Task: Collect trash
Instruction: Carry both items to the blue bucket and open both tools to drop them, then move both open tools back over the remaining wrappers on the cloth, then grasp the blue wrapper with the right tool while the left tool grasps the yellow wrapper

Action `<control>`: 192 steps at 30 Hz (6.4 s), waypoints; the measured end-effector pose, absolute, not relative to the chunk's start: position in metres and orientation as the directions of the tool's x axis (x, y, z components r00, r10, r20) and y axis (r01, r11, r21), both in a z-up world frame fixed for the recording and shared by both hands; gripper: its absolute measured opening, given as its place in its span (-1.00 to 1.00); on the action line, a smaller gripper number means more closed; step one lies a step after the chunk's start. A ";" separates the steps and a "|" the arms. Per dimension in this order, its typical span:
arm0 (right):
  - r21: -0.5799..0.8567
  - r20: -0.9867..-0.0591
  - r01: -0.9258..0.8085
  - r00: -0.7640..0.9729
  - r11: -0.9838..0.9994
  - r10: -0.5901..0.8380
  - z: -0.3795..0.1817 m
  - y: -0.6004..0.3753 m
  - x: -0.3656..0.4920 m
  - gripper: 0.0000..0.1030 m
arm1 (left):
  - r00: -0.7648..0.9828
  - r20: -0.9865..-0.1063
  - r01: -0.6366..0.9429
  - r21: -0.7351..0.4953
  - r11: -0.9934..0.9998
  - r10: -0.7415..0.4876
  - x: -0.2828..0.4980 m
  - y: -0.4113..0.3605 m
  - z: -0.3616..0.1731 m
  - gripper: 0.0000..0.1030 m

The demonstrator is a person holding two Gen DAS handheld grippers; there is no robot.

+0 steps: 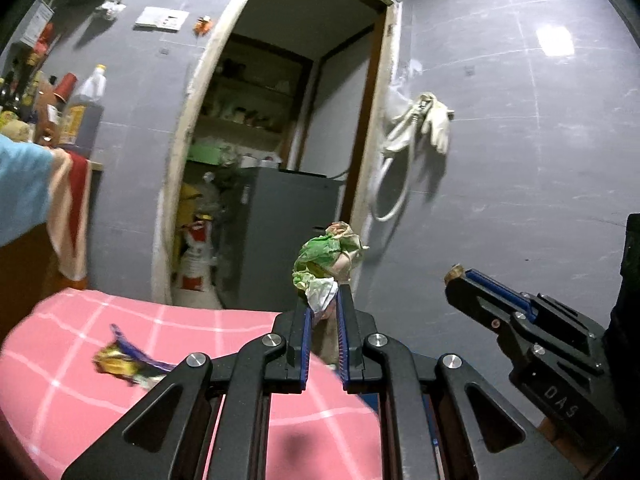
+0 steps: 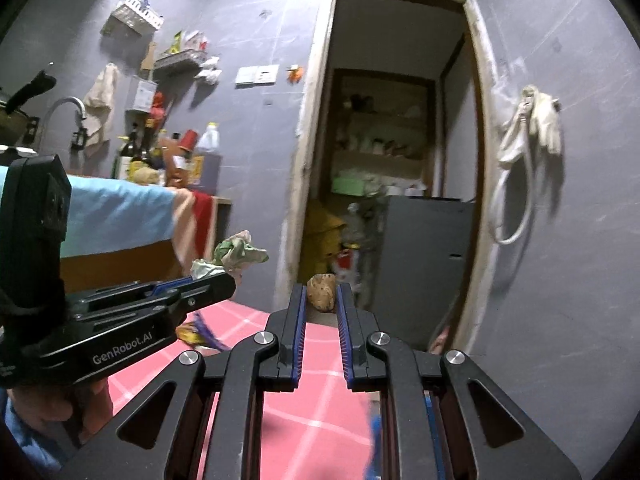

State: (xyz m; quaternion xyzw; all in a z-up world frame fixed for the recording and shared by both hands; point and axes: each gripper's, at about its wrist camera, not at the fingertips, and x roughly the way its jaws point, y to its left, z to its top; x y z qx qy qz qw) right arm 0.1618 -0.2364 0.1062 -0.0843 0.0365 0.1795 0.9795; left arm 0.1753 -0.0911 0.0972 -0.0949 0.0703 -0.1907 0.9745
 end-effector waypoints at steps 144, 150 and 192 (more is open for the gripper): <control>0.233 -0.687 -0.544 0.494 0.806 0.532 -0.014 -0.099 0.381 -0.60 | 0.814 -0.580 -0.107 -0.164 0.981 -0.008 0.266 0.104 0.002 0.93; 0.231 -0.686 -0.524 0.510 0.820 0.520 -0.014 -0.111 0.385 -0.74 | 0.777 -0.628 -0.040 -0.118 0.992 -0.043 0.288 0.084 -0.002 0.93; 0.106 -0.496 -0.548 0.694 0.830 0.522 0.027 -0.156 0.306 -0.86 | 0.858 -0.478 0.054 -0.279 0.959 -0.187 0.253 0.036 0.034 -0.02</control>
